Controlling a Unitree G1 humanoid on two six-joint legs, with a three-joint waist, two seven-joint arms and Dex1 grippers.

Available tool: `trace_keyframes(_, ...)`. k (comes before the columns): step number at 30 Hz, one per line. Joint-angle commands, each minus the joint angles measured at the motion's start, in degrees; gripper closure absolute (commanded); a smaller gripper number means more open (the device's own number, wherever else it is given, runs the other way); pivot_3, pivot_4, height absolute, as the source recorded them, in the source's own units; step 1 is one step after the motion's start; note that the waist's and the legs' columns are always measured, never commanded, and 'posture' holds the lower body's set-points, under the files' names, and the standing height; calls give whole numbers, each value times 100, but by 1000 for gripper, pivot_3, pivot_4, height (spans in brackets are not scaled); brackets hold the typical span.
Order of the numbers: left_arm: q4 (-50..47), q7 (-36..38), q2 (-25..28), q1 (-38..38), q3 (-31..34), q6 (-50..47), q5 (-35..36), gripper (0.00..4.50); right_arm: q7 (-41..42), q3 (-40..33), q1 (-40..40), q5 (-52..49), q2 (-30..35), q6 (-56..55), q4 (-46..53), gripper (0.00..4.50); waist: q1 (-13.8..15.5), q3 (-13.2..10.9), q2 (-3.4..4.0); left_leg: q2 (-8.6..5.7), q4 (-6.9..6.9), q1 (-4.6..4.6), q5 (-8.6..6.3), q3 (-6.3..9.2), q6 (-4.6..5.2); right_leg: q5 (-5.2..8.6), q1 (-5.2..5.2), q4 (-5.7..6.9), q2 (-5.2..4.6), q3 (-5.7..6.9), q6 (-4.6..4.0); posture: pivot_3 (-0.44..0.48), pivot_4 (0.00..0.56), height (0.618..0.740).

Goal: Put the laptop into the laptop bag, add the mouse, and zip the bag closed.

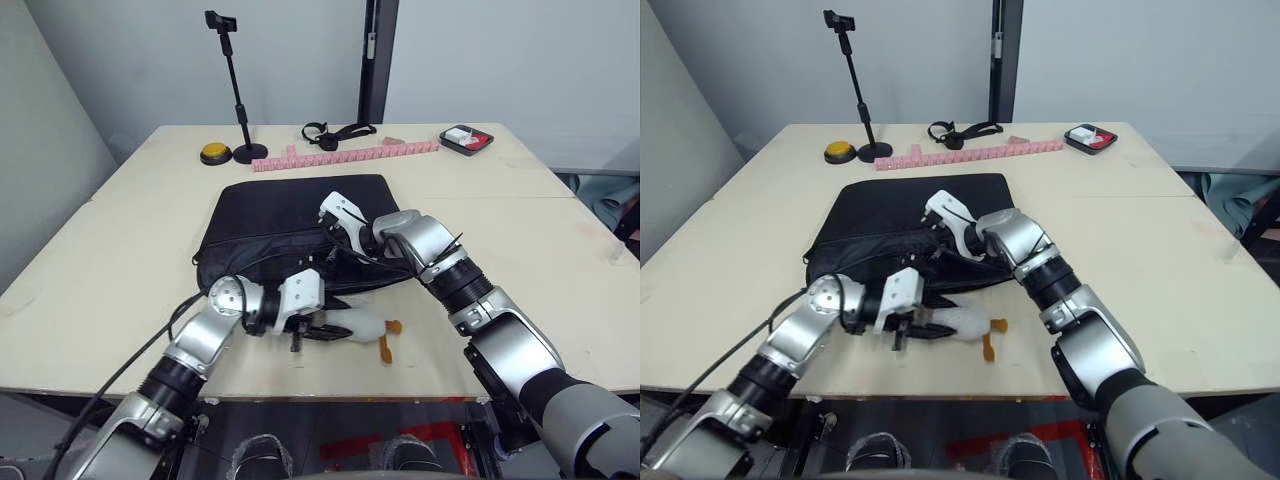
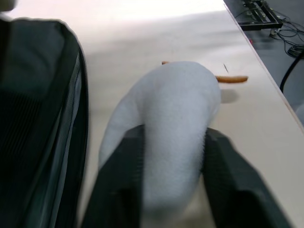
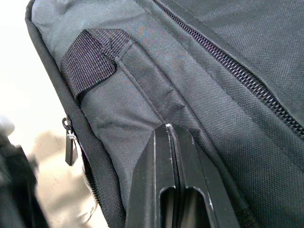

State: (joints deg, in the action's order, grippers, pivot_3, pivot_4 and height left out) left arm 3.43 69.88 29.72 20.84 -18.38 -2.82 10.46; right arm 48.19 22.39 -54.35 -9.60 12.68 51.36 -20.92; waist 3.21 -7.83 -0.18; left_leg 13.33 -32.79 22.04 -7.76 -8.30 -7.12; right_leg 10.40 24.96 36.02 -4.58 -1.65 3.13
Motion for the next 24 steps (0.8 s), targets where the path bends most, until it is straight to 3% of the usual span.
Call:
trace_keyframes(1, -582, 221, 332, -271, 136, -194, 215, 909, -59, 134, 143, 187, 64, 141, -254, 4500, -4, 0, 0, 0, 1, 1, 0, 0, 0, 0, 1, 0, 0, 0, 0, 0, 150, 739)
trace_keyframes(8, -1404, 340, 1248, -847, 1125, -544, 1000, 909, 123, -126, 55, -35, 197, 203, 56, 4500, 13, -4, 4, 1, 22, 3, -1, 0, -2, 2, 12, -3, 4, 2, 0, 0, 150, 739)
trace_keyframes(12, -1350, 301, 1418, -860, 1845, -906, 1641, 909, 312, -576, 42, -467, 436, 633, 653, 4500, 68, -11, 7, 0, 21, 20, 0, -1, -2, 2, 23, -10, 5, 3, 0, 0, 150, 739)
trace_keyframes(16, -1389, 304, 1445, -807, 2138, -1207, 1992, 909, 246, -784, 73, -656, 613, 883, 955, 4500, 65, -11, 7, 4, 35, 47, 2, -2, -7, 1, 46, -35, 14, 6, 0, 0, 150, 739)
trace_keyframes(20, -1031, 295, 1376, -193, 2424, -1632, 2494, 909, 484, -1607, 300, -1383, 1394, 1561, 2299, 4500, 179, -16, 4, 10, 48, 77, 5, 2, -13, 3, 77, -40, 23, 15, -4, 0, 150, 739)
trace_keyframes(24, -451, 425, 1237, 329, 2341, -1604, 2444, 909, 820, -2112, 856, -1970, 2234, 1597, 3479, 4500, 274, -15, 0, 10, 48, 83, 6, -3, -14, 2, 83, -43, 24, 10, -3, 0, 150, 739)
